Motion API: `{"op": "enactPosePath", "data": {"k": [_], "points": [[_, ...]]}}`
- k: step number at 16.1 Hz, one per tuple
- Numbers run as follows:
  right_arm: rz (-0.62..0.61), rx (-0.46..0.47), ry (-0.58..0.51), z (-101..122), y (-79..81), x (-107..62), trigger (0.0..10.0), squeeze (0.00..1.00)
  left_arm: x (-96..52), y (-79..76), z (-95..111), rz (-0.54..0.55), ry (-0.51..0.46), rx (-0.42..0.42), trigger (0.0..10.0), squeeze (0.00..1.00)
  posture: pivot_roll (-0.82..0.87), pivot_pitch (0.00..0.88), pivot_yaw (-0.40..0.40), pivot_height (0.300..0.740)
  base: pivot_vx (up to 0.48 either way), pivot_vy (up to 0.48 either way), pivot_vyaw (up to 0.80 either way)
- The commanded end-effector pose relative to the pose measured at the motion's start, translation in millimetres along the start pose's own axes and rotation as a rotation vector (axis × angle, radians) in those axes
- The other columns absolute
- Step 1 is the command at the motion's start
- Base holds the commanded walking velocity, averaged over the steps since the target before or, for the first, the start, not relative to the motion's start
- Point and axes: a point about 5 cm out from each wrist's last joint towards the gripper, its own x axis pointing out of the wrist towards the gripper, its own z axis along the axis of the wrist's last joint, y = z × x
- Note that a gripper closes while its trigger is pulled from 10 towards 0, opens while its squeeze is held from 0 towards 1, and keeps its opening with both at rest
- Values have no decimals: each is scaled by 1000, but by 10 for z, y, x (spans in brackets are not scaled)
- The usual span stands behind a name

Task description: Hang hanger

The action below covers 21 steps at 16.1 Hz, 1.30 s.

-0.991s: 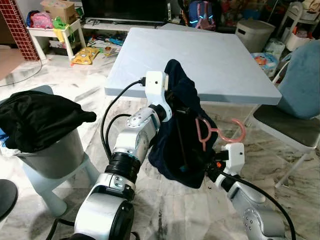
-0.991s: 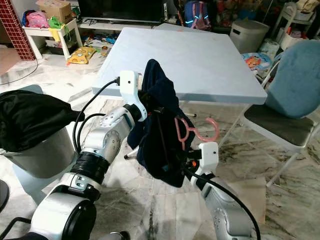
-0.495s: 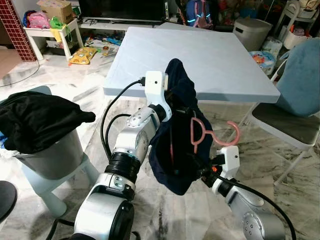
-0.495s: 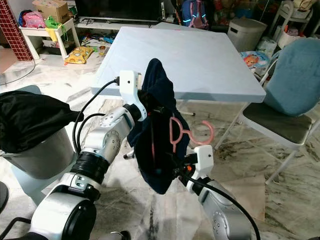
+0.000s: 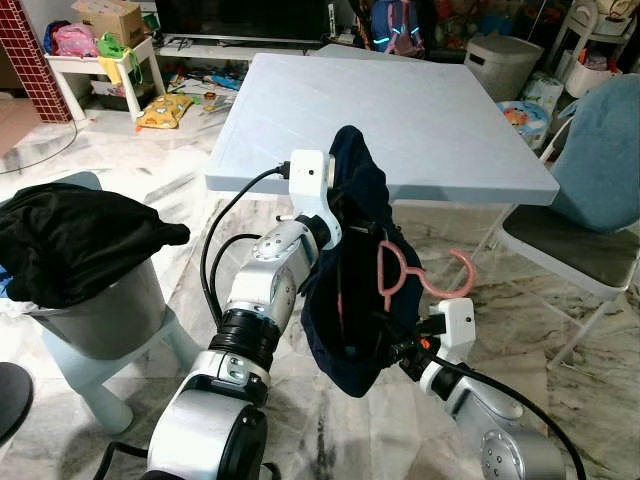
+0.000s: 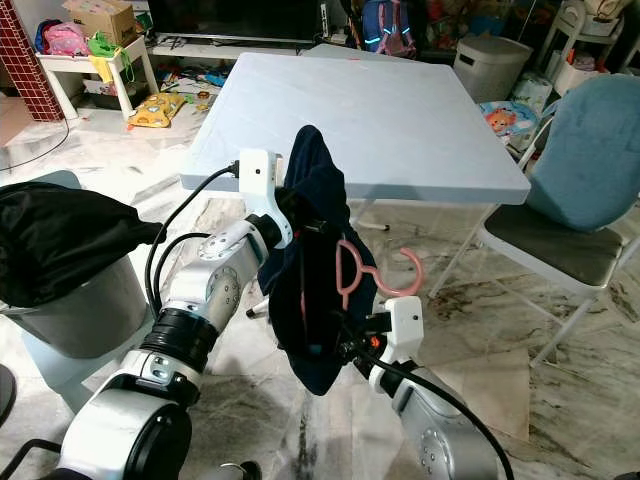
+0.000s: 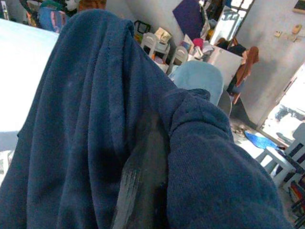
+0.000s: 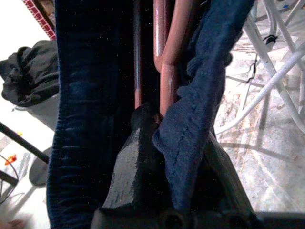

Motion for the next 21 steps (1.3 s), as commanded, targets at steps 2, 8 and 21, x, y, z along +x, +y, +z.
{"op": "enactPosePath", "data": {"k": [2,8,21], "points": [[-107,-25,-29,103,-63,13,0,0,-1,-100,-126,-24,29,0,2941,0,35,0,-43,740,0,0,0],[-441,-122,-228,647,-371,-220,0,0,-197,176,-414,21,140,114,10000,0,27,0,-42,740,0,0,0],[-489,-347,-49,585,-433,-790,0,0,-557,386,-947,25,323,195,10000,1000,-7,1,-40,740,0,0,0]]}}
